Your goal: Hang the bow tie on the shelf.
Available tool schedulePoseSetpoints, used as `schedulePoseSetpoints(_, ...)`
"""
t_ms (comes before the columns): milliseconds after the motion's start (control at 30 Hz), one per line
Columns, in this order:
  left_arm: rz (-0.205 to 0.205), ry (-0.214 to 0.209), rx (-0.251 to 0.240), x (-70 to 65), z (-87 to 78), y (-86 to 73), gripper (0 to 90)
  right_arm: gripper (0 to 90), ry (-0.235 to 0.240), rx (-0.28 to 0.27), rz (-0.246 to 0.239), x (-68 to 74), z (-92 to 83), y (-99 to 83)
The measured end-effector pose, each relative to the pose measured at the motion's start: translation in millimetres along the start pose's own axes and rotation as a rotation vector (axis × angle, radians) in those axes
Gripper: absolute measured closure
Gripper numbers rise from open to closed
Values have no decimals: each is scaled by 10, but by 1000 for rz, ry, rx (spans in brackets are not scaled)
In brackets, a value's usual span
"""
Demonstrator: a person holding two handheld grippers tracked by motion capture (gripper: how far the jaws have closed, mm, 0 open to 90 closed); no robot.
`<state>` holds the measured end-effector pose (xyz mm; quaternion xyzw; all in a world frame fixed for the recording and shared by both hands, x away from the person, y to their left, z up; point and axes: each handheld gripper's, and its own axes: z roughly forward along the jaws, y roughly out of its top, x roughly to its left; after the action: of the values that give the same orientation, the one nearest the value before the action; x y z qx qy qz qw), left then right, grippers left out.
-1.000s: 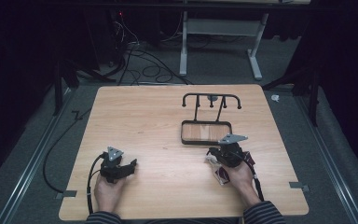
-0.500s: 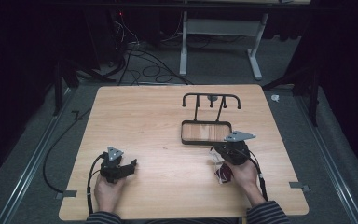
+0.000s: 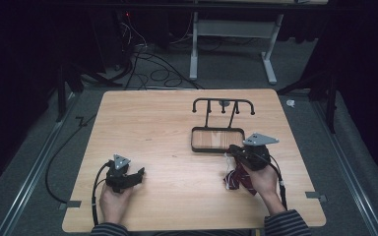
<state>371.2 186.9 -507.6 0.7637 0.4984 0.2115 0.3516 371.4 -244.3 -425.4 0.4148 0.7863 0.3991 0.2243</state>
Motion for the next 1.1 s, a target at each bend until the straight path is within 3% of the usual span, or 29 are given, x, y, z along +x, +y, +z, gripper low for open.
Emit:
schedulePoseSetpoints(400, -1, -1, 0, 1, 0, 0, 311, 900, -42, -54, -43, -4, -193, 190)
schedulePoseSetpoints(1100, -1, -1, -1, 1, 1, 0, 311, 900, -57, -111, -52, -8, -330, 391)
